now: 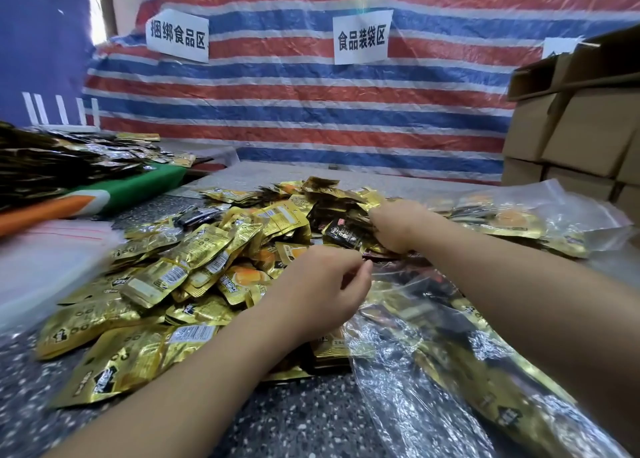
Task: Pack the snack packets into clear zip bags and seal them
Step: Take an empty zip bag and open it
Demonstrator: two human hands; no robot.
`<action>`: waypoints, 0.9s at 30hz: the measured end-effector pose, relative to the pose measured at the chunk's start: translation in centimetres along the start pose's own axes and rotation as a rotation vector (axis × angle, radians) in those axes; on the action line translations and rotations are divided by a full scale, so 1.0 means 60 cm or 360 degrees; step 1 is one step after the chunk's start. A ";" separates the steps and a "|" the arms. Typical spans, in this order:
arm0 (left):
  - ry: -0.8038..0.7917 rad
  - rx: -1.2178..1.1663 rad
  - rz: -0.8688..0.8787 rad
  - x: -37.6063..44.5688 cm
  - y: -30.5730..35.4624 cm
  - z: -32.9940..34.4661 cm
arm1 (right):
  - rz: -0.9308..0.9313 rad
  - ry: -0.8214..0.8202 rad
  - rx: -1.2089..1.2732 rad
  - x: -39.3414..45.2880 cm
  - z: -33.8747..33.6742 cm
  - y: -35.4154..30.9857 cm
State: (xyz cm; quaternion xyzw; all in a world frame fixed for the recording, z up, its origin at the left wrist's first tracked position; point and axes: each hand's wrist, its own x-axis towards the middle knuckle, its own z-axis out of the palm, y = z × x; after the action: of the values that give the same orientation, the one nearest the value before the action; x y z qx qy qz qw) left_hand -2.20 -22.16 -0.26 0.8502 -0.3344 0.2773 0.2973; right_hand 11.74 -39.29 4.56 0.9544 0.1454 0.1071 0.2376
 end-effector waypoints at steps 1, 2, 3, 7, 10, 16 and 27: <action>0.0009 -0.0012 -0.0003 0.001 0.000 0.000 | 0.0028 0.0029 0.0075 0.000 -0.005 0.004; 0.0013 -0.0030 -0.0008 0.001 0.000 0.000 | 0.0068 0.0069 0.0190 -0.001 -0.011 0.011; 0.0011 -0.0056 -0.0018 0.000 -0.001 0.000 | 0.0114 0.0137 0.0341 -0.003 -0.019 0.019; -0.0013 -0.0162 -0.0080 -0.002 -0.004 0.001 | 0.0459 0.0589 0.1319 -0.047 -0.053 0.059; -0.0027 -0.0269 -0.0122 0.000 -0.003 0.000 | 0.0728 0.0764 0.2500 -0.101 -0.076 0.074; -0.0042 -0.0416 -0.0122 -0.001 0.006 -0.004 | 0.0761 0.0270 0.3963 -0.219 -0.081 0.054; -0.0104 -0.0484 0.0006 0.002 0.014 -0.009 | 0.0046 0.0661 0.4133 -0.248 -0.025 0.036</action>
State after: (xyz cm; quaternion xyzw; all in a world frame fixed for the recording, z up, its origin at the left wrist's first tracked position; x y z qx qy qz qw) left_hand -2.88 -22.34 0.45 0.8034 -0.3835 0.1963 0.4110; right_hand -2.11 -45.39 4.87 0.4536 0.1652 0.0366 -0.8750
